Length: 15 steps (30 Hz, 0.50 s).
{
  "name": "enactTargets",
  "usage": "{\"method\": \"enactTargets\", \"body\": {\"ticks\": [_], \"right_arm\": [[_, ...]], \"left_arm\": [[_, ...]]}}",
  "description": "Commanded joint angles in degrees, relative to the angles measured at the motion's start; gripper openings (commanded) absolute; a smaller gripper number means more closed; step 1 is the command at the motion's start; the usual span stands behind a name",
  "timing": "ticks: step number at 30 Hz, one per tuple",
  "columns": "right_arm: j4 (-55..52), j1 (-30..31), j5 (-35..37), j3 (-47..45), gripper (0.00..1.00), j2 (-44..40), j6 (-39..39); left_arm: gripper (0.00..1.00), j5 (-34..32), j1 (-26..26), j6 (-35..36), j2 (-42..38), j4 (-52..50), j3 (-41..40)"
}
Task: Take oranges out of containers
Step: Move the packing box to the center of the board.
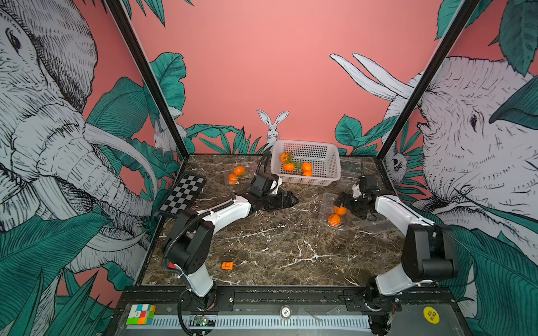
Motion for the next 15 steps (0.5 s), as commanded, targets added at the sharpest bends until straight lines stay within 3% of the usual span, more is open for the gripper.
{"method": "enactTargets", "body": {"ticks": [1, 5, 11, 15], "right_arm": [[1.35, 5.45, -1.59, 5.26, 0.99, 3.97, -3.84], [-0.08, 14.01, -0.43, 12.64, 0.98, 9.11, -7.43], [-4.23, 25.63, -2.02, 21.09, 0.99, 13.25, -15.77], [-0.49, 25.35, -0.31, 16.55, 0.99, 6.65, -11.77]], "left_arm": [[0.99, -0.40, 0.90, -0.26, -3.98, 0.08, -2.52], [0.99, -0.33, 4.60, -0.57, -7.94, -0.36, -6.23], [0.99, -1.52, 14.10, -0.29, -14.74, -2.58, -11.37], [0.99, -2.70, 15.38, 2.69, -13.55, -6.55, -8.03]]}}
